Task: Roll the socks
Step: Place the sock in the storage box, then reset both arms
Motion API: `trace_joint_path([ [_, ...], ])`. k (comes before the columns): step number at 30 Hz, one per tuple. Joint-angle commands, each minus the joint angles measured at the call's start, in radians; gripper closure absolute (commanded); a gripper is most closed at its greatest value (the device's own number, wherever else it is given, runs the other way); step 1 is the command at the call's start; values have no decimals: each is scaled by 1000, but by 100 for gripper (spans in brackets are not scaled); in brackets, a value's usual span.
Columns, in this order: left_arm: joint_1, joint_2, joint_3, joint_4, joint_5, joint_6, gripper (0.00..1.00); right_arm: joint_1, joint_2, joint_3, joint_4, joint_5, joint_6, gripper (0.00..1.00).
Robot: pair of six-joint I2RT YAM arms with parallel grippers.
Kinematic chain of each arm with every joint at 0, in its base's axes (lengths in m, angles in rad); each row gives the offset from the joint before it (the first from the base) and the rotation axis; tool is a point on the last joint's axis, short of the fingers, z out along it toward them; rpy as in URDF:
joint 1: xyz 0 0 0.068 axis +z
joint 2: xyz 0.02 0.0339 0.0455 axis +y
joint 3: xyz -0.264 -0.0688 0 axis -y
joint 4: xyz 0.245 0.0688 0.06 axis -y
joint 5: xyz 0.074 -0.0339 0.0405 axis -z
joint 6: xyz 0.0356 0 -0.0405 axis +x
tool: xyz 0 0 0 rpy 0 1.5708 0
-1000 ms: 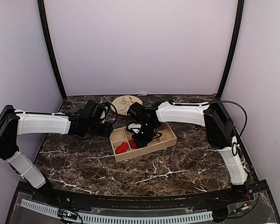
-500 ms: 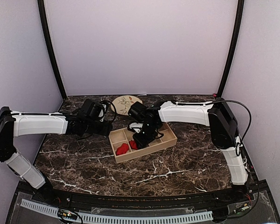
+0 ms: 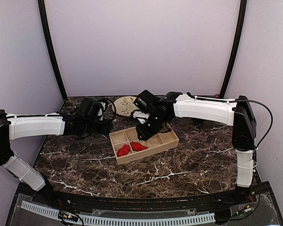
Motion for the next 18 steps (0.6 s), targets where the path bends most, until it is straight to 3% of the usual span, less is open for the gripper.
trace_joint_path([
  [1, 7, -53, 33, -19, -71, 22, 47, 5, -118, -102, 118, 128, 43, 61],
  [6, 48, -85, 36, 25, -111, 25, 44, -38, -289, -318, 286, 323, 80, 60],
  [9, 126, -99, 34, 55, -102, 23, 43, -92, -411, -468, 406, 423, 87, 57],
  [18, 335, -119, 5, 161, -120, 48, 41, -267, -769, -899, 757, 662, 101, 36],
])
